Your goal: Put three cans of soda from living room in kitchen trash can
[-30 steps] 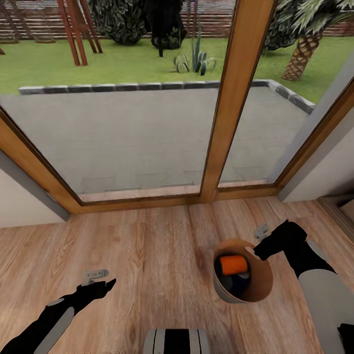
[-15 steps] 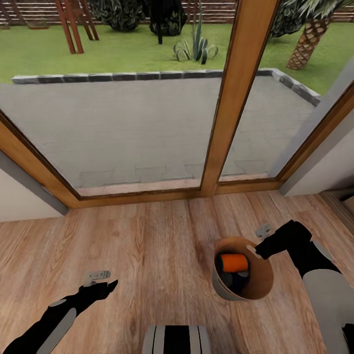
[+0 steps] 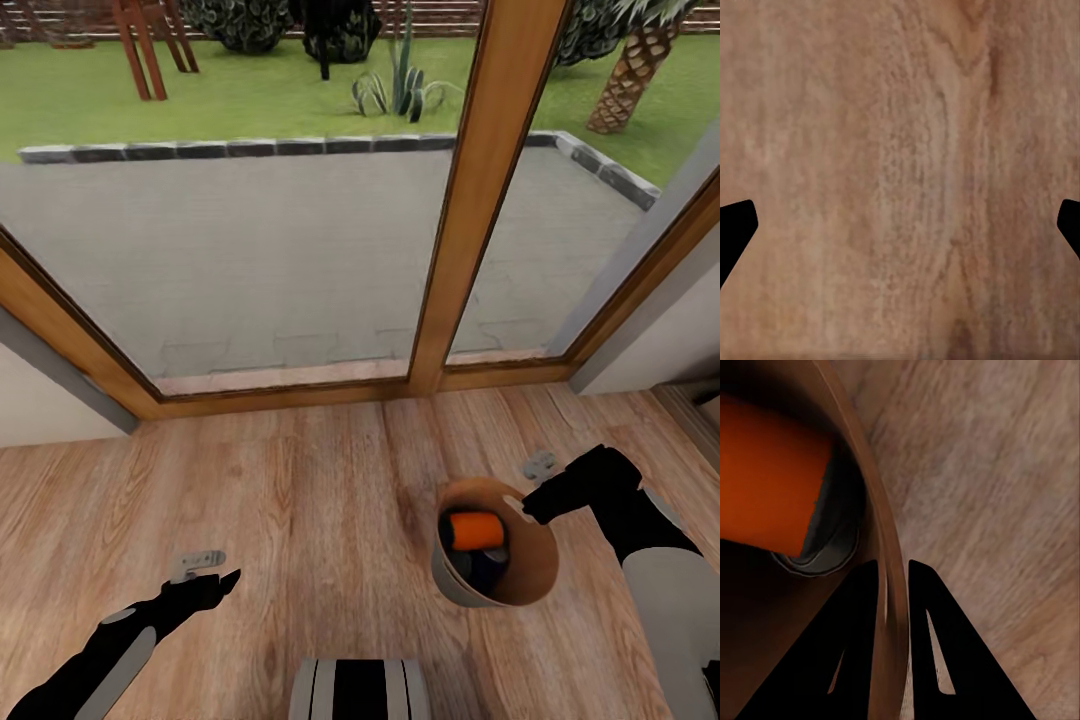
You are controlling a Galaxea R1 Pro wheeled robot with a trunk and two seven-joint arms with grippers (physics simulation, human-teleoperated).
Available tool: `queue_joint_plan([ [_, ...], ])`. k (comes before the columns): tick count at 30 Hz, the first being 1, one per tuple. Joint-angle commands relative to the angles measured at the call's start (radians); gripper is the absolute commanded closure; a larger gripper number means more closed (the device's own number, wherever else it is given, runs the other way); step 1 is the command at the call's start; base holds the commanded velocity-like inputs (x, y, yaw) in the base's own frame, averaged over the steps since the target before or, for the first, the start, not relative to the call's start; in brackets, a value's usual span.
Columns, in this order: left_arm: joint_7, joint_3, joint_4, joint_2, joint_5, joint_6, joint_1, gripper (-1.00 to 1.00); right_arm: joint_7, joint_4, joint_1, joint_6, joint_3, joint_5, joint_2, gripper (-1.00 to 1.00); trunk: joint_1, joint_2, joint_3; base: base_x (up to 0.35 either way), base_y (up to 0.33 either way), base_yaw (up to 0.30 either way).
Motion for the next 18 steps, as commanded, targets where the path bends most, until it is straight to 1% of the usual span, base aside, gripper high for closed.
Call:
queue_joint_plan([
  [1,0.000,-0.001,0.000,0.000,0.000,0.000,-0.001,-1.00,-0.024,0.022,0.001,-0.015,-0.001,0.009,0.043,1.00,0.000,0.000,0.000,0.000,0.000,0.000],
  [7,0.000,-0.001,-0.001,0.000,0.000,0.000,-0.001,-1.00,-0.024,0.022,0.001,-0.015,-0.001,0.010,0.043,1.00,0.000,0.000,0.000,0.000,0.000,0.000],
  [8,0.000,-0.001,-0.001,0.000,0.000,0.000,-0.001,-1.00,-0.024,0.022,0.001,-0.015,-0.002,0.010,0.043,-1.00,0.000,0.000,0.000,0.000,0.000,0.000],
  [18,0.000,0.000,-0.001,0.000,0.000,0.000,-0.001,-1.00,-0.024,0.023,0.001,-0.013,-0.001,0.010,0.043,-1.00,0.000,0.000,0.000,0.000,0.000,0.000],
])
